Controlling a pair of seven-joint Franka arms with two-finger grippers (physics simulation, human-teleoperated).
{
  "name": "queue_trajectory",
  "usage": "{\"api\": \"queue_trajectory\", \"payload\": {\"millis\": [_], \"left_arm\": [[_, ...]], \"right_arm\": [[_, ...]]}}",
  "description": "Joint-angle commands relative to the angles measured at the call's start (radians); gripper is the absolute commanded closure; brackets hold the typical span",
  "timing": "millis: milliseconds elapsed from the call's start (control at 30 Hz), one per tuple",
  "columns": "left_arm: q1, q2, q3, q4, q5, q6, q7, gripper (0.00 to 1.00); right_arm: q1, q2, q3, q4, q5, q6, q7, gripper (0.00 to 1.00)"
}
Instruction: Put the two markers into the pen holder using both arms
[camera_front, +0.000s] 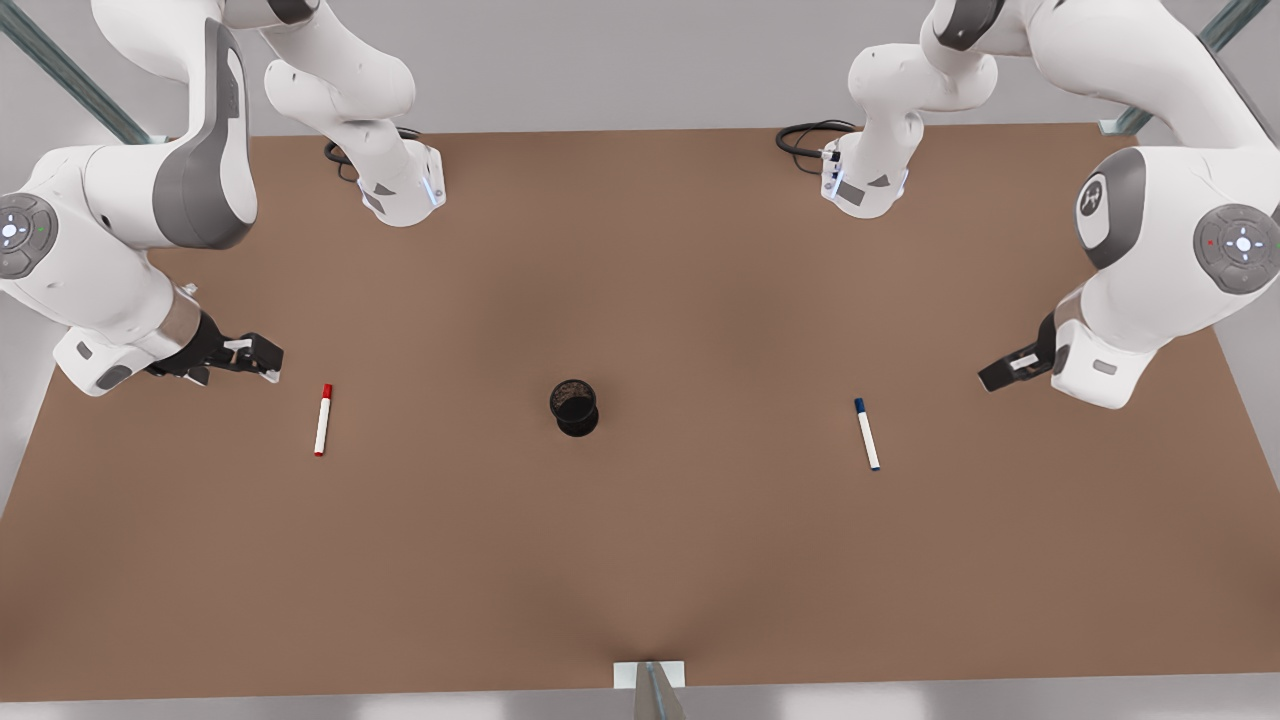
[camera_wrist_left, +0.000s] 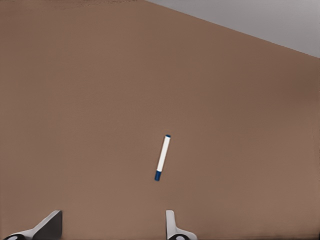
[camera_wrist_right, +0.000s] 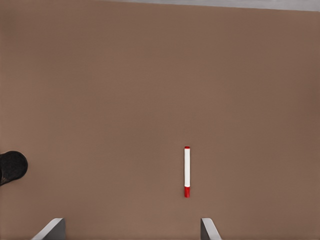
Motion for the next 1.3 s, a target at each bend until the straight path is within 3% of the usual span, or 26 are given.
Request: {"api": "queue_trajectory", "payload": {"millis": [0, 133, 167, 267, 467, 567, 1067, 1100, 1167, 1267], "left_arm": [[0.0, 0.0, 0.002, -0.001, -0.028, 0.014, 0.343, 0.0], [0.008, 0.187, -0.003, -0.044, -0.079, 0.309, 0.346, 0.0], [0.012, 0.186, -0.003, -0.198, -0.102, 0.514, 0.346, 0.0], [0.02, 0.215, -0.003, -0.34, -0.105, 0.725, 0.411, 0.0], [0.011, 0.276, -0.003, -0.44, -0.151, 0.9, 0.414, 0.0], [0.015, 0.247, -0.003, -0.617, -0.15, 1.065, 0.417, 0.0], [-0.029, 0.318, 0.002, -0.68, -0.122, 1.065, 0.426, 0.0], [-0.028, 0.319, 0.003, -0.679, -0.122, 1.065, 0.426, 0.04], [-0.028, 0.322, 0.003, -0.679, -0.122, 1.067, 0.428, 0.28], [-0.028, 0.324, 0.003, -0.677, -0.122, 1.067, 0.428, 0.39]], "right_arm": [[0.001, -0.001, -0.002, 0.0, -0.001, 0.003, -0.003, 0.0], [-0.041, 0.014, 0.0, -0.098, 0.002, 0.088, -0.005, 0.0], [-0.055, 0.049, 0.003, -0.127, 0.002, 0.136, -0.005, 0.0], [-0.059, 0.097, 0.003, -0.139, 0.002, 0.171, -0.014, 0.0], [-0.133, 0.195, 0.003, -0.337, 0.001, 0.44, -0.073, 0.0], [-0.177, 0.255, 0.003, -0.391, 0.001, 0.515, -0.123, 0.0], [-0.202, 0.35, 0.02, -0.362, -0.001, 0.553, -0.129, 0.0], [-0.214, 0.392, 0.02, -0.358, -0.001, 0.59, -0.129, 0.0], [-0.225, 0.47, 0.02, -0.362, -0.004, 0.618, -0.129, 0.0], [-0.216, 0.504, 0.02, -0.381, -0.015, 0.682, -0.125, 0.01]]}}
